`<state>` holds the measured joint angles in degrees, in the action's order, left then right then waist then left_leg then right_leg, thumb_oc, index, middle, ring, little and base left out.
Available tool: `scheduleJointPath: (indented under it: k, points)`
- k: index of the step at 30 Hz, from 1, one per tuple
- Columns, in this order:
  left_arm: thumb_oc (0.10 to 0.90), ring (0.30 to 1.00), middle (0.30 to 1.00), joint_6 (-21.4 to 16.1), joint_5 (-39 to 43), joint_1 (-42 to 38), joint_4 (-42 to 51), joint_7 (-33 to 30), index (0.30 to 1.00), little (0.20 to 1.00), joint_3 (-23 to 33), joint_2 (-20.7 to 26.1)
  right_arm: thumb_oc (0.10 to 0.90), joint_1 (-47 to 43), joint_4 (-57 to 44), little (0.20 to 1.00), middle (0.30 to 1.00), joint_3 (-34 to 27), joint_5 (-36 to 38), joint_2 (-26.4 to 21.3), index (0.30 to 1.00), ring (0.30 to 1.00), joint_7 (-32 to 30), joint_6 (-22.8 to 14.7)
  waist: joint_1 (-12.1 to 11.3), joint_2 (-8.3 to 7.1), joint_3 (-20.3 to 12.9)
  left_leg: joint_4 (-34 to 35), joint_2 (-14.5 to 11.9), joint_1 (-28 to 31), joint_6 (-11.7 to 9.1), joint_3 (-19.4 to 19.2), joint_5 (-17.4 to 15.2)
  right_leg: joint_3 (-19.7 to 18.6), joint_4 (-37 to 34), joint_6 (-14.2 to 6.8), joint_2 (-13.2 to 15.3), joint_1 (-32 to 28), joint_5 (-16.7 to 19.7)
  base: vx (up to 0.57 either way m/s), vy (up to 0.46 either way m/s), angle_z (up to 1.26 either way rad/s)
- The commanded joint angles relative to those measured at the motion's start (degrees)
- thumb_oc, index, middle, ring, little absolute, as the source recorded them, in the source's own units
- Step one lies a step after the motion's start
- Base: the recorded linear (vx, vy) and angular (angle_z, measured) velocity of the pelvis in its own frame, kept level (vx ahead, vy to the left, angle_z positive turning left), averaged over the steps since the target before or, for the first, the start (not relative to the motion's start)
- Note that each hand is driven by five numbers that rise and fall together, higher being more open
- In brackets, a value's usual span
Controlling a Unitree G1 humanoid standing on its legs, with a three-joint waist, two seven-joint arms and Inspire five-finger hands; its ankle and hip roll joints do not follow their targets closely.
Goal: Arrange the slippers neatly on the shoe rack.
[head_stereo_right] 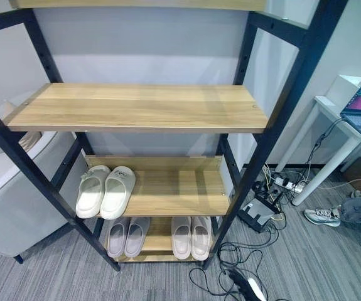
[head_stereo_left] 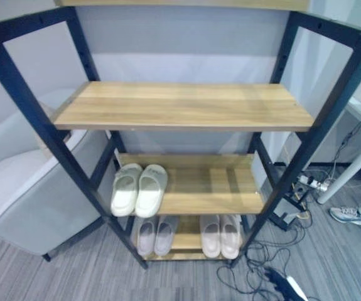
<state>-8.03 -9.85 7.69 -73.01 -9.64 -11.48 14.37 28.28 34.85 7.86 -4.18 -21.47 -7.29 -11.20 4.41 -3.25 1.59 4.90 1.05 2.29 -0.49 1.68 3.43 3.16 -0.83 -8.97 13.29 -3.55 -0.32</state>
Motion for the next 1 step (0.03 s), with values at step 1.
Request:
scheduleJointPath:
  k: [1]
  points:
    - [0.8, 0.9, 0.9, -1.6, -1.5, -1.0, -1.8, -1.2, 0.9, 0.9, 0.8, -1.6, 0.8, -8.4, 13.1, 0.9, 0.9, -5.6, 7.7, 2.3, 0.9, 0.9, -6.2, -1.3, -1.5, 2.21, -0.6, 0.1, 1.0, 2.3, 2.3, -1.0, -7.8, -1.0, 2.5, -1.6, 0.1, 3.4, 2.1, -0.02, -0.043, -0.02]
